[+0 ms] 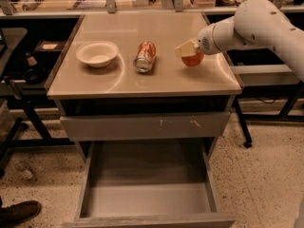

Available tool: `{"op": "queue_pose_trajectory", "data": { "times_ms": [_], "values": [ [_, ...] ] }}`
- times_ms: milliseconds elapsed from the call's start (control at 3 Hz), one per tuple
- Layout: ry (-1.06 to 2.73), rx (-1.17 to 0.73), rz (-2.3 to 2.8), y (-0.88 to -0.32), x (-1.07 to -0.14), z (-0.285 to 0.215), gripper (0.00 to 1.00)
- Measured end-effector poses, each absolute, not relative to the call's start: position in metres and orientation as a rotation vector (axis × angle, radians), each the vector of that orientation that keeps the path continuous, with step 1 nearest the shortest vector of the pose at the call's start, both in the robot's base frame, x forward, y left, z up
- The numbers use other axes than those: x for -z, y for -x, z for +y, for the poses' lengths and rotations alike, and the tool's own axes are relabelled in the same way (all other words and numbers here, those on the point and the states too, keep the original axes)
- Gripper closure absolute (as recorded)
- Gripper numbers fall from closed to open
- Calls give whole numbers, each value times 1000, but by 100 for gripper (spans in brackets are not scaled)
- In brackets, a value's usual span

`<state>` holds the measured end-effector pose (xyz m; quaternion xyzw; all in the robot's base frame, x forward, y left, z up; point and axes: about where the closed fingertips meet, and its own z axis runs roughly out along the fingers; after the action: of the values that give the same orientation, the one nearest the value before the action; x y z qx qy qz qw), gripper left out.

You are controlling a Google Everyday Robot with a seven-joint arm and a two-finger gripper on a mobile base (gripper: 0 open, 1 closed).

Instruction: Pick apple from middle drawer and place on counter

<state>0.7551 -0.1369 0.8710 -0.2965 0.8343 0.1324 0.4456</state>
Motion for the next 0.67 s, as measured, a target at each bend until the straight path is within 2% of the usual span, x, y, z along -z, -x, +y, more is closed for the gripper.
{"op": "queue_pose_trajectory", "data": {
  "times_ms": [667],
  "values": [
    [738, -358, 2127, -757, -845, -143, 100]
  ]
}}
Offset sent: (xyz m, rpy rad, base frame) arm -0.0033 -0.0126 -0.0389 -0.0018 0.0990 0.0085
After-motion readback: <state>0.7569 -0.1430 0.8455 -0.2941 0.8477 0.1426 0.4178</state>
